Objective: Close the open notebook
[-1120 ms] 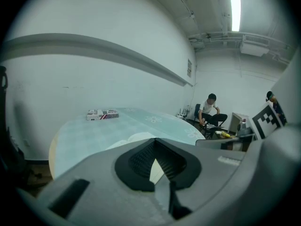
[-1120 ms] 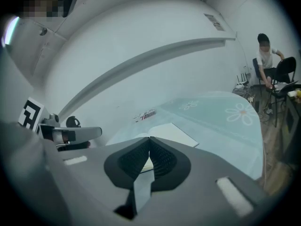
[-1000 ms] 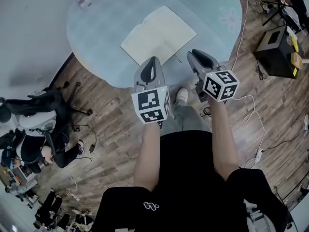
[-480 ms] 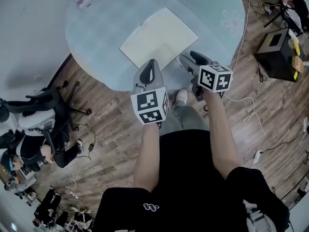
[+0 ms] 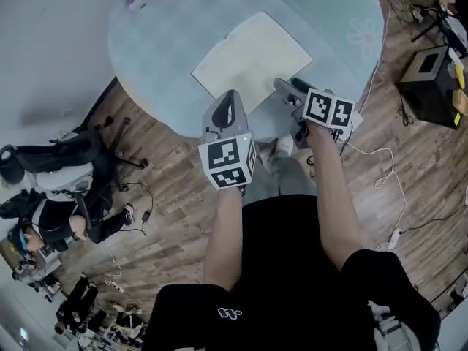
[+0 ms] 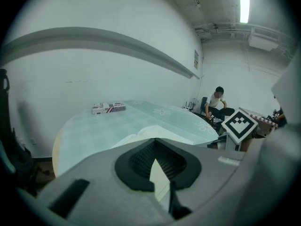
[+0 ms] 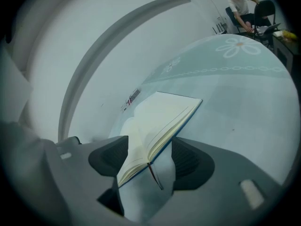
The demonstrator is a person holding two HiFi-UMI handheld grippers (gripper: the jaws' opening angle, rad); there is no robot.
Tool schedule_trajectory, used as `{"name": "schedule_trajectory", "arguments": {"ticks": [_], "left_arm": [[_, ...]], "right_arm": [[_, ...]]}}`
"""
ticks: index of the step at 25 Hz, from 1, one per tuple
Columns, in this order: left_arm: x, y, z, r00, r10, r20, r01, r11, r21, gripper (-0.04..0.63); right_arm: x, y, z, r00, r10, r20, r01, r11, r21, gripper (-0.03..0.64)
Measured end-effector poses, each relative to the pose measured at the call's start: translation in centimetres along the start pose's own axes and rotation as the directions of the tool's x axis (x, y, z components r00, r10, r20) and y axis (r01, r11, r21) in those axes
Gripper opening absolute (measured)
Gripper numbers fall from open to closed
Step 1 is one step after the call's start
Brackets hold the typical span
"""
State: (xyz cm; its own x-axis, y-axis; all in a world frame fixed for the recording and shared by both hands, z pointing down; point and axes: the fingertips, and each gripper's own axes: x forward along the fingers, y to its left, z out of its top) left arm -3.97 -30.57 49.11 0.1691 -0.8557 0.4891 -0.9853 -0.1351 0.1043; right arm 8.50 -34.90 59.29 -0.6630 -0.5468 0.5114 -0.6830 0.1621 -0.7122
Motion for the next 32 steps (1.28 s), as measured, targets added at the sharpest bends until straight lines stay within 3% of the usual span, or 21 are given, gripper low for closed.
{"name": "schedule_trajectory", "arguments": {"ticks": [8,16,18,22,24,32], "left_arm": [[0.5,0.3,0.7,1.0,-0.003,0.001,0.003,1.0,0.03,0.003],[0.7,0.5,0.8,1.0,-0.008,0.003,0.008,1.0,0.027,0.003],[0.5,0.7,0.9,1.0,-0.005,0.005,0.005,1.0,0.026,0.003],[0.5,0.9,0.8,1.0,0.0,0.006,0.0,1.0,0.018,0.003],[0.4,0.9,0.5,1.0,0.002,0.001,-0.002,1.0,0.021,0.003],[0.0,-0.1,-0.5,1.0,0.001,-0.011,0.0,0.999,0.041,0.003]], "right_arm": [[0.7,-0.3,0.6,0.999,0.008,0.047,-0.016,0.984,0.175,0.305],[0.6,-1.3,1.2,0.99,0.027,0.142,-0.081,0.917,0.391,0.258],[0.7,-1.6,1.0,0.992,0.012,0.128,-0.061,0.922,0.381,0.234],[0.1,-2.0,0.7,0.994,-0.021,0.103,-0.01,0.954,0.299,0.087],[-0.2,-1.8,0.7,0.994,-0.013,0.105,-0.017,0.962,0.272,0.047],[-1.0,0.0,0.7,0.996,0.02,0.088,-0.025,0.998,0.061,0.026]]}}
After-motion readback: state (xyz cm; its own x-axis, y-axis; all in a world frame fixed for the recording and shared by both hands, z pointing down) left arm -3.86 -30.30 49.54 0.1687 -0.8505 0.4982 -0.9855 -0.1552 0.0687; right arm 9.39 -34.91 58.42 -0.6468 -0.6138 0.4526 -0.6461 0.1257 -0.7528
